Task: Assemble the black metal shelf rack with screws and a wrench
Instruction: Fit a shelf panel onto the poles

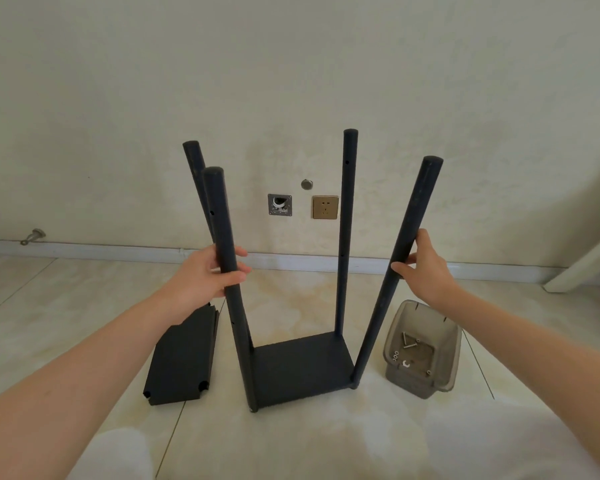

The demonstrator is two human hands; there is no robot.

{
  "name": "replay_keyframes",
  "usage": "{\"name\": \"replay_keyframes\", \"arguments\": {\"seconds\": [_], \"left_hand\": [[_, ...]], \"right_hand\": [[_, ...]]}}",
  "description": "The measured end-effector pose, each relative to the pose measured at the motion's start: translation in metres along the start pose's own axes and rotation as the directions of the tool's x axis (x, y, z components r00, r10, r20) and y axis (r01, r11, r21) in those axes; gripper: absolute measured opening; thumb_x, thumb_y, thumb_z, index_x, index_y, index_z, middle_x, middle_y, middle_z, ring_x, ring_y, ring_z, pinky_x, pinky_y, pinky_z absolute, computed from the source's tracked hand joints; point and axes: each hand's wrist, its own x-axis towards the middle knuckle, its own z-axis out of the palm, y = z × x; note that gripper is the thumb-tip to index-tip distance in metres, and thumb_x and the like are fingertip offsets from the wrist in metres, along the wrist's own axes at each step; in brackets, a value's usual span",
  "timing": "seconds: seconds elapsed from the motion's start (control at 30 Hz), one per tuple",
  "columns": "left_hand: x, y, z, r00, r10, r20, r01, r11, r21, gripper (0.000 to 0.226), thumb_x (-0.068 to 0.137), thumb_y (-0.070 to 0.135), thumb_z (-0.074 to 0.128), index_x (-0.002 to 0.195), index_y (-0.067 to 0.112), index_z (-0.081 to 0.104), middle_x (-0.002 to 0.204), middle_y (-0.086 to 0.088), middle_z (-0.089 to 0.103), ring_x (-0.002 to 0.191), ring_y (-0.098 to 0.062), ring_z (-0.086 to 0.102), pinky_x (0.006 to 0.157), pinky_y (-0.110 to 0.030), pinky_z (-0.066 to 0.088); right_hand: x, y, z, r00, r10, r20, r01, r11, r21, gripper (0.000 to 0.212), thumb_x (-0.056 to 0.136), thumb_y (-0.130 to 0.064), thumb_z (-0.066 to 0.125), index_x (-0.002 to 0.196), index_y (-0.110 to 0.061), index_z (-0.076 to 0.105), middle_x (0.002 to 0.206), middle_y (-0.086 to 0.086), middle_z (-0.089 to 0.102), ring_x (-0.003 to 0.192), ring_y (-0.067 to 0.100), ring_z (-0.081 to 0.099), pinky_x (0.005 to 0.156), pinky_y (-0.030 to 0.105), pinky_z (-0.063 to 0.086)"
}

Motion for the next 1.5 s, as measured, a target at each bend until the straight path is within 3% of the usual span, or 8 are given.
{"name": "replay_keyframes", "arguments": {"seconds": [0.1, 0.2, 0.63, 0.9, 1.07, 1.27, 1.37, 1.5], "left_hand": [[0.007, -0.005, -0.003, 0.995, -0.001, -0.095, -0.006, 0.997, -0.073, 0.027, 0.089, 0.002, 0.071, 0.109, 0.019, 0.065, 0.104, -0.002, 0.074, 0.105, -0.017, 0.069, 0.086, -0.038, 0.057], [0.014, -0.011, -0.002, 0.994, -0.002, -0.111, -0.004, 0.998, -0.057, 0.024, 0.089, 0.001, 0.07, 0.106, 0.016, 0.064, 0.103, -0.003, 0.073, 0.104, -0.018, 0.07, 0.09, -0.04, 0.057], [0.033, -0.023, -0.017, 0.999, -0.04, -0.029, 0.039, 0.999, -0.019, 0.023, 0.086, 0.005, 0.075, 0.106, 0.014, 0.068, 0.094, 0.003, 0.077, 0.092, -0.01, 0.074, 0.07, -0.021, 0.058], [0.033, -0.029, -0.017, 0.997, -0.063, -0.036, 0.063, 0.998, -0.004, 0.018, 0.087, 0.011, 0.076, 0.102, 0.02, 0.071, 0.089, 0.011, 0.076, 0.09, -0.006, 0.073, 0.065, -0.013, 0.056], [0.021, -0.031, -0.014, 0.997, -0.076, -0.014, 0.077, 0.995, 0.058, 0.023, 0.093, 0.014, 0.069, 0.105, 0.032, 0.067, 0.101, 0.013, 0.072, 0.097, -0.004, 0.068, 0.066, -0.013, 0.054], [0.003, -0.042, -0.034, 0.984, -0.179, 0.024, 0.17, 0.963, 0.209, 0.036, 0.095, 0.015, 0.064, 0.13, 0.02, 0.055, 0.115, -0.001, 0.064, 0.105, -0.013, 0.062, 0.071, -0.02, 0.054], [-0.003, -0.051, -0.052, 0.973, -0.231, 0.004, 0.222, 0.94, 0.26, 0.036, 0.095, 0.011, 0.063, 0.131, 0.013, 0.055, 0.113, -0.009, 0.064, 0.102, -0.019, 0.064, 0.073, -0.023, 0.053], [-0.008, -0.076, -0.074, 0.957, -0.29, -0.004, 0.273, 0.896, 0.349, 0.034, 0.096, 0.008, 0.06, 0.129, 0.007, 0.056, 0.112, -0.014, 0.065, 0.104, -0.026, 0.065, 0.078, -0.03, 0.054]], "right_hand": [[-0.003, 0.001, 0.01, 0.999, -0.037, -0.037, 0.035, 0.998, -0.044, 0.038, 0.096, -0.01, 0.061, 0.118, -0.023, 0.033, 0.097, -0.001, 0.054, 0.069, 0.006, 0.054, 0.05, 0.014, 0.037], [-0.003, 0.005, 0.02, 0.996, -0.055, -0.063, 0.05, 0.996, -0.079, 0.042, 0.095, -0.008, 0.061, 0.108, -0.029, 0.027, 0.093, -0.003, 0.051, 0.066, 0.005, 0.05, 0.045, 0.015, 0.035], [0.001, 0.004, 0.032, 0.995, -0.069, -0.071, 0.06, 0.99, -0.127, 0.039, 0.097, -0.012, 0.059, 0.113, -0.028, 0.028, 0.1, -0.003, 0.051, 0.065, 0.006, 0.051, 0.044, 0.012, 0.033], [0.001, 0.0, 0.022, 0.998, -0.07, 0.001, 0.069, 0.989, -0.132, 0.036, 0.097, -0.02, 0.059, 0.126, -0.018, 0.036, 0.104, 0.0, 0.056, 0.074, 0.014, 0.057, 0.061, 0.021, 0.045], [-0.016, 0.001, 0.022, 0.991, 0.049, 0.122, -0.001, 0.93, -0.367, 0.04, 0.101, -0.033, 0.052, 0.128, -0.005, 0.048, 0.109, 0.012, 0.064, 0.081, 0.021, 0.057, 0.072, 0.03, 0.049], [-0.033, -0.003, 0.049, 0.876, 0.262, 0.404, 0.104, 0.716, -0.69, 0.026, 0.102, -0.034, 0.045, 0.099, -0.01, 0.054, 0.078, -0.001, 0.053, 0.067, 0.011, 0.054, 0.051, 0.02, 0.038], [-0.041, -0.009, 0.085, 0.795, 0.295, 0.53, 0.23, 0.662, -0.714, 0.024, 0.102, -0.034, 0.043, 0.096, -0.011, 0.049, 0.09, 0.004, 0.06, 0.081, 0.018, 0.061, 0.06, 0.023, 0.044], [-0.047, -0.02, 0.145, 0.71, 0.254, 0.656, 0.341, 0.691, -0.637, 0.03, 0.103, -0.033, 0.041, 0.112, -0.006, 0.051, 0.104, 0.008, 0.059, 0.086, 0.023, 0.055, 0.072, 0.029, 0.046]]}}
